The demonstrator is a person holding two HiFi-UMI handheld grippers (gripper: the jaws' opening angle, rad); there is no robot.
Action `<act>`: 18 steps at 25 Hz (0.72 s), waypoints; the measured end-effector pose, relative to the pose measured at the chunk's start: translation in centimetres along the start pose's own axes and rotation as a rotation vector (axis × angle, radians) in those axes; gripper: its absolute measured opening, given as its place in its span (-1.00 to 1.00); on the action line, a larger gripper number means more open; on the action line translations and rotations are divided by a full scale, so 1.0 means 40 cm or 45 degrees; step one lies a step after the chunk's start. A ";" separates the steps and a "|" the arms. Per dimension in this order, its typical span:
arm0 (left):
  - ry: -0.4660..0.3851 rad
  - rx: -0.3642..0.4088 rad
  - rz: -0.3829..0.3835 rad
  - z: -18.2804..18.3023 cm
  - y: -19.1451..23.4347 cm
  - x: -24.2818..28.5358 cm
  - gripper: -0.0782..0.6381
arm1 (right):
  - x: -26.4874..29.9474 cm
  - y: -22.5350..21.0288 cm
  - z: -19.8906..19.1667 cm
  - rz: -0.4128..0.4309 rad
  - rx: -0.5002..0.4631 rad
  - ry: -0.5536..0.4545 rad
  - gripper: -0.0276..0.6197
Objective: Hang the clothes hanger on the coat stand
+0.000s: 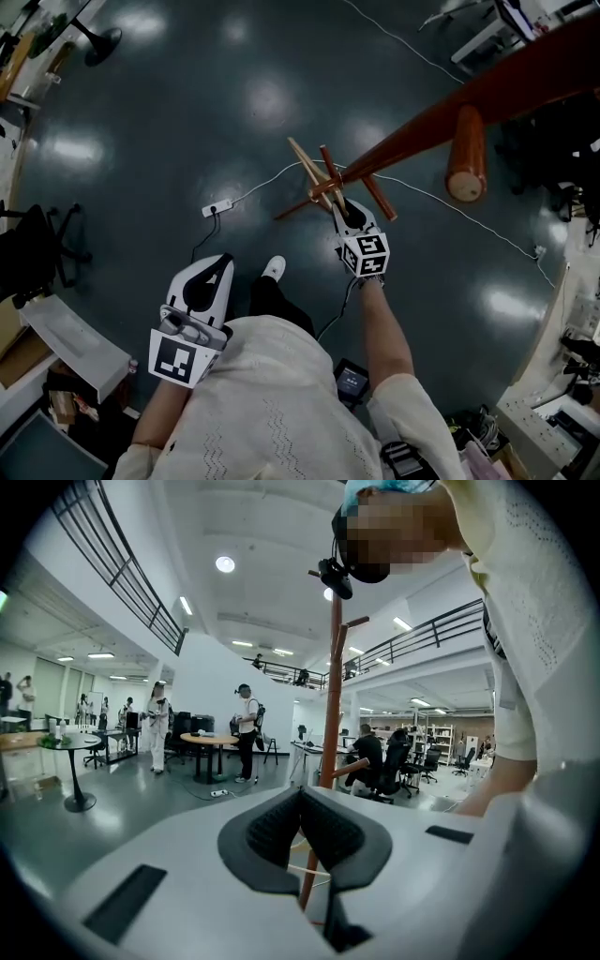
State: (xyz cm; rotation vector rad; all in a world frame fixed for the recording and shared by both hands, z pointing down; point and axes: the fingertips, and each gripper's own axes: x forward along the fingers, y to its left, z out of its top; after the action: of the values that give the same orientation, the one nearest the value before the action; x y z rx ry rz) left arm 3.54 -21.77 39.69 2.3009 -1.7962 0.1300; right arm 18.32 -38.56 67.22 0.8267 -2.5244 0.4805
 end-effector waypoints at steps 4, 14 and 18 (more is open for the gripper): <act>0.024 0.001 0.003 -0.017 0.003 -0.015 -0.75 | 0.013 -0.001 -0.003 0.002 -0.003 0.012 -0.70; 0.022 0.021 -0.010 -0.017 0.004 -0.017 -0.75 | 0.016 0.004 -0.005 0.005 0.071 0.015 -0.66; 0.018 0.024 -0.040 -0.012 -0.010 -0.019 -0.75 | -0.002 -0.014 0.001 -0.024 0.056 0.010 -0.55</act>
State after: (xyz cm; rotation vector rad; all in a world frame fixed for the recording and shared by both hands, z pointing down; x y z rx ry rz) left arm 3.77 -20.82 39.95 2.3341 -1.7586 0.1584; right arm 18.71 -38.97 67.26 0.8624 -2.5045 0.5336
